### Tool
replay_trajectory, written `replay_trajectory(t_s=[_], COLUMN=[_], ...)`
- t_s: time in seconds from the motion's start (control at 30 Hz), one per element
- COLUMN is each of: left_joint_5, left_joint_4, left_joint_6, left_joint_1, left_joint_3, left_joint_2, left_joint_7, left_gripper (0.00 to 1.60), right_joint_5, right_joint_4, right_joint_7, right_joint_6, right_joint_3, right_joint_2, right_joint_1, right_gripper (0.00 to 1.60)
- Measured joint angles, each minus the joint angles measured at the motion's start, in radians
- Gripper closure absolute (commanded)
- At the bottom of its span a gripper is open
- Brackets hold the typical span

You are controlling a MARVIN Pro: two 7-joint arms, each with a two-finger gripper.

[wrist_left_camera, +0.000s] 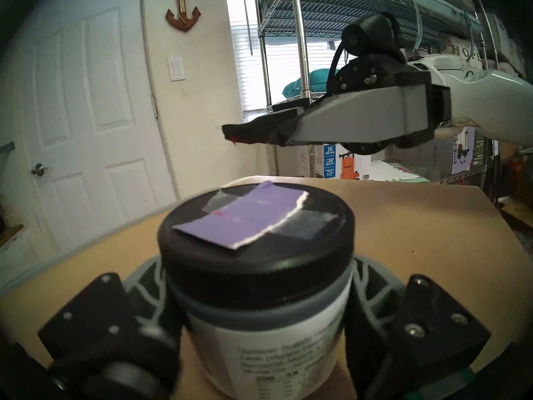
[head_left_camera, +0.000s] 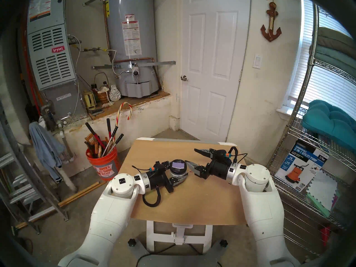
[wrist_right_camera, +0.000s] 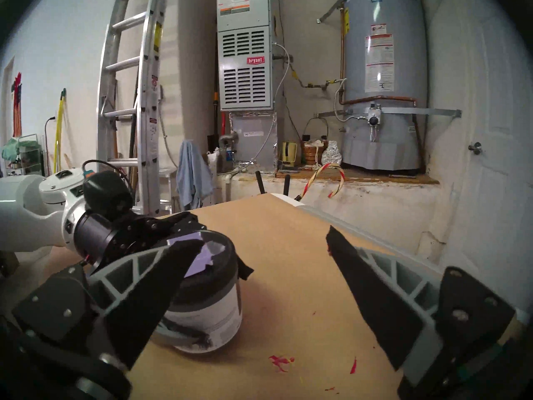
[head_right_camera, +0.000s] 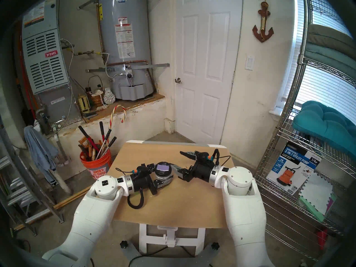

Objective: Open paint jar

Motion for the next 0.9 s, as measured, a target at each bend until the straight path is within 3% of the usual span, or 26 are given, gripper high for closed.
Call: replay_trajectory(t_s=[0.57,0.9], left_joint_5=[0.035,0.045], left_joint_4=[-0.047,-0.050], left_joint_6=[0.091,0.107], left_joint_1=[0.008,0.001], left_joint_3=[0.035,0.036], left_joint_2=[0.025,0.030], left_joint_7=[-0.028,-0.032], left_gripper=[1.60,1.60], right_joint_5=[0.002,0.002], right_joint_4=[0.003,0.005], right_joint_7=[-0.008,0.004], right_joint_6=[-0.010,-0.013], right_joint_3=[0.004,0.006], right_joint_2=[-0.005,-0.005], right_joint_1=[0.001,0.001], right_gripper=[0.00,0.00])
